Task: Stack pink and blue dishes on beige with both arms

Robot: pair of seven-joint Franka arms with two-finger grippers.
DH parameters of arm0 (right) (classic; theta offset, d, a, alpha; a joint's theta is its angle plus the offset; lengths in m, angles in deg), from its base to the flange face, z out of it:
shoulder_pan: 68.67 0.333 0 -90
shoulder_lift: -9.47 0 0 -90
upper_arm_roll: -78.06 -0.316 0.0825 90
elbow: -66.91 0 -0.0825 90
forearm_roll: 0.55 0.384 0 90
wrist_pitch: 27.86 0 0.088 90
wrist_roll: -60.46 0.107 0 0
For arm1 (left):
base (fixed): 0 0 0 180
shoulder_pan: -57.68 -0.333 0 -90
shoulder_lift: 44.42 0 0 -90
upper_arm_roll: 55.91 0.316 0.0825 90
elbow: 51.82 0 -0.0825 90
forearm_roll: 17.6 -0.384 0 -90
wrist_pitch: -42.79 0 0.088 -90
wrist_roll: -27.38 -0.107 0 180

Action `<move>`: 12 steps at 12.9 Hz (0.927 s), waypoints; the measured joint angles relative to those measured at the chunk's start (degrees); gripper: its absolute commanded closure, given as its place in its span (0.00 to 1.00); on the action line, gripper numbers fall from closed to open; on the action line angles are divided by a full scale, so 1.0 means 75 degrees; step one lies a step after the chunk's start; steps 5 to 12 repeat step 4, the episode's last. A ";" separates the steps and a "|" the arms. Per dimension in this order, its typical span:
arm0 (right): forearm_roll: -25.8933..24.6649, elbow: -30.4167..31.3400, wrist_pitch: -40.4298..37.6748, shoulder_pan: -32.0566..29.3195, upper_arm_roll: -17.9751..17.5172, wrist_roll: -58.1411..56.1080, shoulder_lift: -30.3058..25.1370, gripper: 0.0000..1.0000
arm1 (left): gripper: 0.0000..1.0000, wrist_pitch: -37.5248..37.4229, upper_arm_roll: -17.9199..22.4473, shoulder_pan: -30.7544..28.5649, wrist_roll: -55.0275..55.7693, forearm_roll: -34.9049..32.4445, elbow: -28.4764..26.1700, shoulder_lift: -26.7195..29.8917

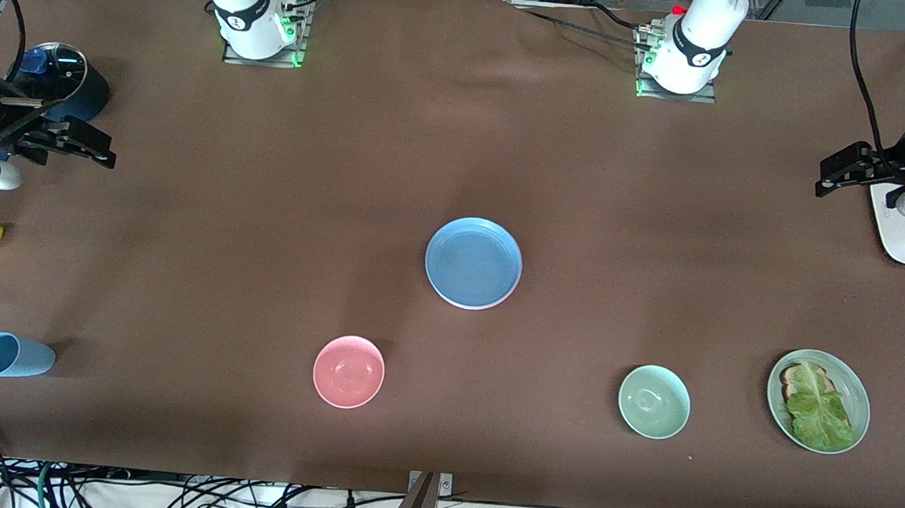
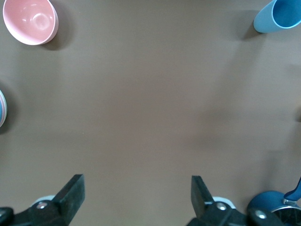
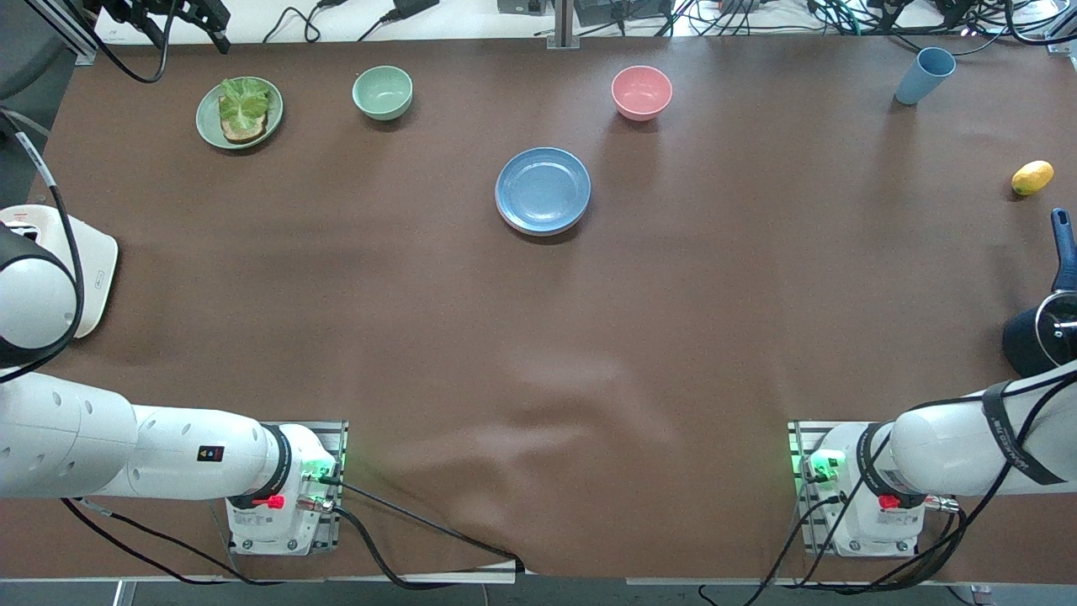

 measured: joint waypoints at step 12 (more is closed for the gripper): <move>0.0000 0.0000 -0.0188 0.0000 -0.0012 0.0000 -0.0005 0.00 | 0.00 0.0001 0.0000 0.0000 0.0000 0.0000 -0.0005 -0.0002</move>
